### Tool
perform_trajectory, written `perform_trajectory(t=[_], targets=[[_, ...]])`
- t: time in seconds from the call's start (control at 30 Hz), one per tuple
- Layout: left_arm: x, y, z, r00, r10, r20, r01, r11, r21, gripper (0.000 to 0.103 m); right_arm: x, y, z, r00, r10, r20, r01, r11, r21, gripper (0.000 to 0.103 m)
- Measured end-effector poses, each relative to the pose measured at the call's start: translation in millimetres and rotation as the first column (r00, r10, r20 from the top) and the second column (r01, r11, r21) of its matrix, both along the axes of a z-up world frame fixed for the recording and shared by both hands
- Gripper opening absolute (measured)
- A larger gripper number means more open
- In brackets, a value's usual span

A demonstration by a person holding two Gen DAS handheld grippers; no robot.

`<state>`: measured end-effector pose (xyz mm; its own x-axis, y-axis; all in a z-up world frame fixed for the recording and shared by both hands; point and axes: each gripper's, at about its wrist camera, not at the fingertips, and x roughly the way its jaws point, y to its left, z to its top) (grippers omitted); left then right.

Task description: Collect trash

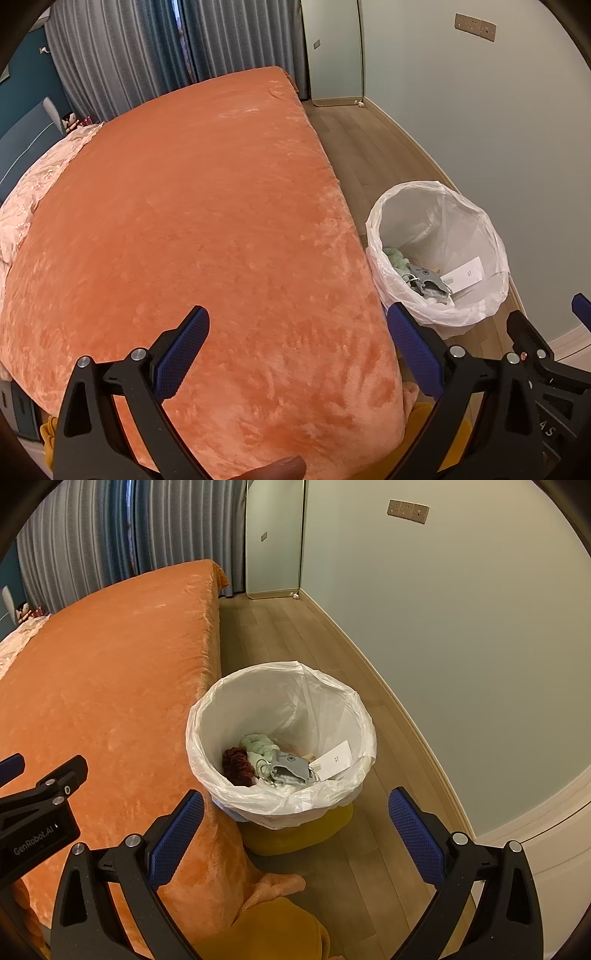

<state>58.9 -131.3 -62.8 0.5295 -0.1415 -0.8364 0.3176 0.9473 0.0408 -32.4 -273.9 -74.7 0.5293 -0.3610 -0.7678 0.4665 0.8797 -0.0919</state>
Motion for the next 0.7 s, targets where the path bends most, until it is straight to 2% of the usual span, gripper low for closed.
perform_trajectory(t=[0.7], targets=[[-5.6,-7.5,-7.9,1.000,-0.005,-0.019,0.006,1.000,0.019,0.093,-3.2,-2.0,-4.1,1.000,-0.015,-0.013,0.015,1.000,-0.006,0.096]])
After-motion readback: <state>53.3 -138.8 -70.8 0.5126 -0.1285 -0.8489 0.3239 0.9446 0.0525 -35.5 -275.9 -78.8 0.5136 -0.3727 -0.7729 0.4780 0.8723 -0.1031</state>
